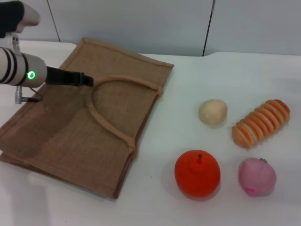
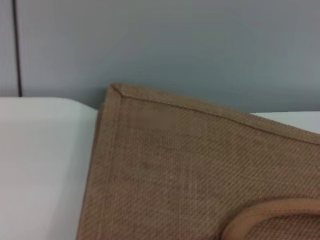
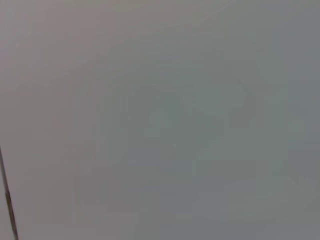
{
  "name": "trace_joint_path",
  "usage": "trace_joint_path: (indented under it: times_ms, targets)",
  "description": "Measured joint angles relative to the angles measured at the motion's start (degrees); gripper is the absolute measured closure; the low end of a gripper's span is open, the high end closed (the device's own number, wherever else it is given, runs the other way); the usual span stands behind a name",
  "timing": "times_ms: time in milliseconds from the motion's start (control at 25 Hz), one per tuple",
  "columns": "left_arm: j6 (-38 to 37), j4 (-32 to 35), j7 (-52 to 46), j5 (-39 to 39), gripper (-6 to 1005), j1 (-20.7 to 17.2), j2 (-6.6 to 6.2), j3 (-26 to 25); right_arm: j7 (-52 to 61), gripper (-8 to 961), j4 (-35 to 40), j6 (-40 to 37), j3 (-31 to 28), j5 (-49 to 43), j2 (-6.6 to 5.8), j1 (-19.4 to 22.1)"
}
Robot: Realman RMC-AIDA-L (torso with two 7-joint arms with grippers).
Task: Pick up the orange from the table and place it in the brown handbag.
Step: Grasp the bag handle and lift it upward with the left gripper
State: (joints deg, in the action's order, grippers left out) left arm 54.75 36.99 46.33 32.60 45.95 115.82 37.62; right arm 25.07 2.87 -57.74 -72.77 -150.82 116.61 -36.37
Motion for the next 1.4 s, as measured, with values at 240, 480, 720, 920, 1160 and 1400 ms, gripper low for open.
trace_joint_path:
  times_ms: [240,480,720,920,1160,1400]
  targets:
    - [-2.3,-2.8,2.39,0.3,538,1.33,0.19,0.0,-0.02,254,-0.14,0.0,0.0,0.0,0.02,-0.02]
    - [-3.48,-5.02,3.47,0.01,541,2.19,0.2,0.0,0.09,254,-0.15,0.0,0.0,0.0,0.03,-0.02]
    - [-3.77,-5.75,3.47,-0.19,547,2.35,0.2,0.0,0.23,254,-0.15,0.0,0.0,0.0,0.02,-0.02]
    - [-4.12,-5.78,3.47,-0.31,553,2.31,0.2,0.0,0.24,254,-0.15,0.0,0.0,0.0,0.03,-0.09]
    - [-4.37,-7.31,3.03,-2.03,559,2.93,0.14,0.5,0.24,254,-0.15,0.0,0.0,0.0,0.03,-0.1]
    - [-4.42,-7.43,2.92,-2.42,607,3.15,0.11,0.53,0.24,254,-0.15,0.0,0.1,0.0,0.03,-0.19]
